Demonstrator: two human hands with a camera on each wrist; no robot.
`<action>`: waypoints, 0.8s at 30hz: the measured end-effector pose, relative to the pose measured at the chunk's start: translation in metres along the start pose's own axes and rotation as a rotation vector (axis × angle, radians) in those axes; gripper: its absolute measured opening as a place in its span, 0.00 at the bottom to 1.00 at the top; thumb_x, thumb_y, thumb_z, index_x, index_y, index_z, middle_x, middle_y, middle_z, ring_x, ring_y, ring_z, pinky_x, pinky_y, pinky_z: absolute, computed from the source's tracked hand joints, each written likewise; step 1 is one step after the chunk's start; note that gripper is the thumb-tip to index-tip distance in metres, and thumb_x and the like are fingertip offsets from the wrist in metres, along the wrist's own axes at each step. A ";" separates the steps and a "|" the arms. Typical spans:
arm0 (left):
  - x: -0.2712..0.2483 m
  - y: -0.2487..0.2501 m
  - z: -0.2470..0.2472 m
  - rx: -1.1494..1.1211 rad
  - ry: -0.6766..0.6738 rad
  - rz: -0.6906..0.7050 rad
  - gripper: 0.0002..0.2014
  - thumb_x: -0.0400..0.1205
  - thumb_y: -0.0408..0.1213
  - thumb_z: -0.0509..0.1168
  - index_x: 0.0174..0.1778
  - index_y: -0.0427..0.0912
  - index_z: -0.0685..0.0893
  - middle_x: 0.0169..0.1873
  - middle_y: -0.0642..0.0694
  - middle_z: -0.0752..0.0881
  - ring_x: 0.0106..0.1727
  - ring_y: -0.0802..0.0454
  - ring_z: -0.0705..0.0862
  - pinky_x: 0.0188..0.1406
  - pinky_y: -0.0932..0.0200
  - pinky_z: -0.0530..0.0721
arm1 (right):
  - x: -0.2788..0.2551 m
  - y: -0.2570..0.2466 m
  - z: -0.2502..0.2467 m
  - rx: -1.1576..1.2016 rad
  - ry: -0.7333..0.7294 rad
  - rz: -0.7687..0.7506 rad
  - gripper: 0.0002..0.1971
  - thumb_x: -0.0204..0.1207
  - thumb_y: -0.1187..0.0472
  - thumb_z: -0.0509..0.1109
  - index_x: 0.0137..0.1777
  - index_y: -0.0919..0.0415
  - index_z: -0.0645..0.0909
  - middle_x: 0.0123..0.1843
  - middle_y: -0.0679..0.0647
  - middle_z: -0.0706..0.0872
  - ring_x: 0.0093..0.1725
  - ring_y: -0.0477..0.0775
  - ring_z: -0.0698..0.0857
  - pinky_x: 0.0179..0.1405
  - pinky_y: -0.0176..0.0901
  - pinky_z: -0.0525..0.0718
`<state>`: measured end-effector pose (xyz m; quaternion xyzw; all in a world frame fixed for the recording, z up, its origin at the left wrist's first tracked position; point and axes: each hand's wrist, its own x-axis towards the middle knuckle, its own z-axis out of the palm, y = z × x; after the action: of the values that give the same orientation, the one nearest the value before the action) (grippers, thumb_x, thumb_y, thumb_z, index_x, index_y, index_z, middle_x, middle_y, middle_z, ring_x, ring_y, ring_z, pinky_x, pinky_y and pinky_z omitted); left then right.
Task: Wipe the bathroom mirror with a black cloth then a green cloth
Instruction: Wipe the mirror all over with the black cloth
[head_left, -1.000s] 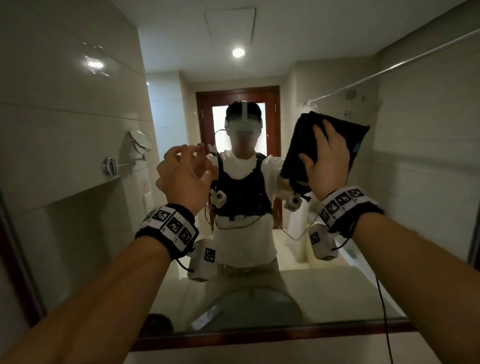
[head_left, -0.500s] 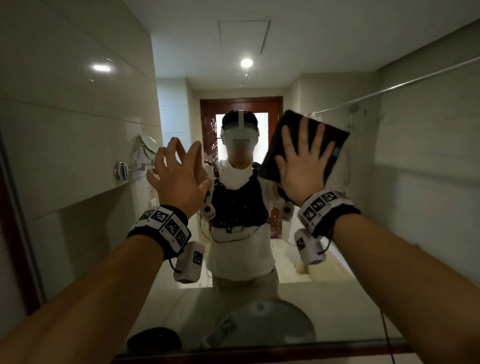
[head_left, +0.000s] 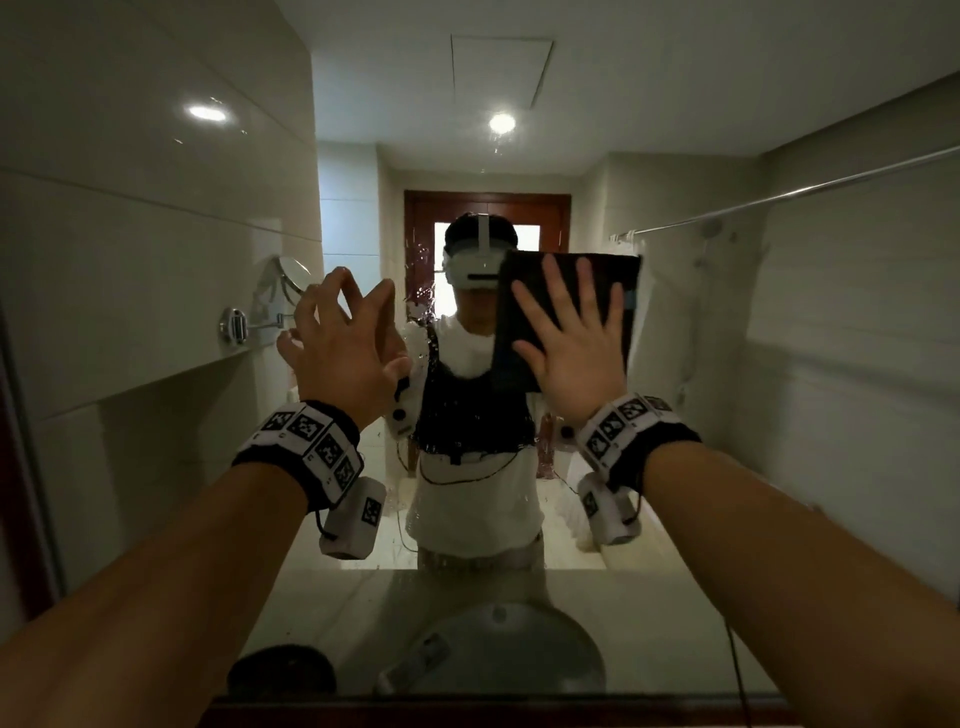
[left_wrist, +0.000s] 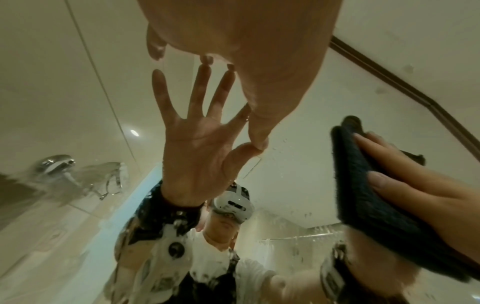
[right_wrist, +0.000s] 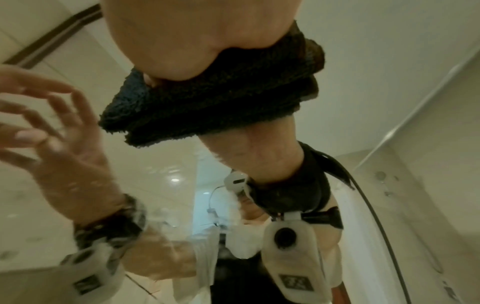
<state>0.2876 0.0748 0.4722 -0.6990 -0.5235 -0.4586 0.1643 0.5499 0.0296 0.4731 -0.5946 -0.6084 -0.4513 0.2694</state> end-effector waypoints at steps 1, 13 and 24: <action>0.000 0.001 -0.001 0.012 0.001 -0.002 0.44 0.72 0.55 0.77 0.81 0.64 0.60 0.85 0.47 0.50 0.85 0.36 0.50 0.74 0.22 0.62 | -0.006 0.014 -0.001 0.010 0.006 0.038 0.33 0.85 0.39 0.53 0.88 0.43 0.50 0.90 0.53 0.43 0.88 0.65 0.40 0.83 0.75 0.42; -0.001 0.022 -0.009 0.153 -0.034 -0.105 0.46 0.73 0.54 0.78 0.83 0.62 0.59 0.86 0.45 0.50 0.85 0.36 0.52 0.74 0.23 0.63 | -0.038 0.092 -0.020 -0.007 0.147 0.161 0.29 0.81 0.42 0.66 0.81 0.46 0.71 0.85 0.62 0.63 0.80 0.68 0.63 0.75 0.68 0.62; -0.002 0.019 -0.008 0.200 -0.034 -0.085 0.46 0.75 0.56 0.76 0.84 0.62 0.56 0.86 0.46 0.46 0.86 0.36 0.51 0.76 0.24 0.61 | -0.040 0.089 -0.038 -0.070 0.161 0.187 0.28 0.76 0.47 0.72 0.76 0.47 0.76 0.73 0.63 0.74 0.68 0.68 0.71 0.66 0.64 0.70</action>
<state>0.3008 0.0607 0.4796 -0.6640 -0.5986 -0.3985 0.2049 0.6343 -0.0325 0.4755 -0.6197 -0.5108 -0.4913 0.3373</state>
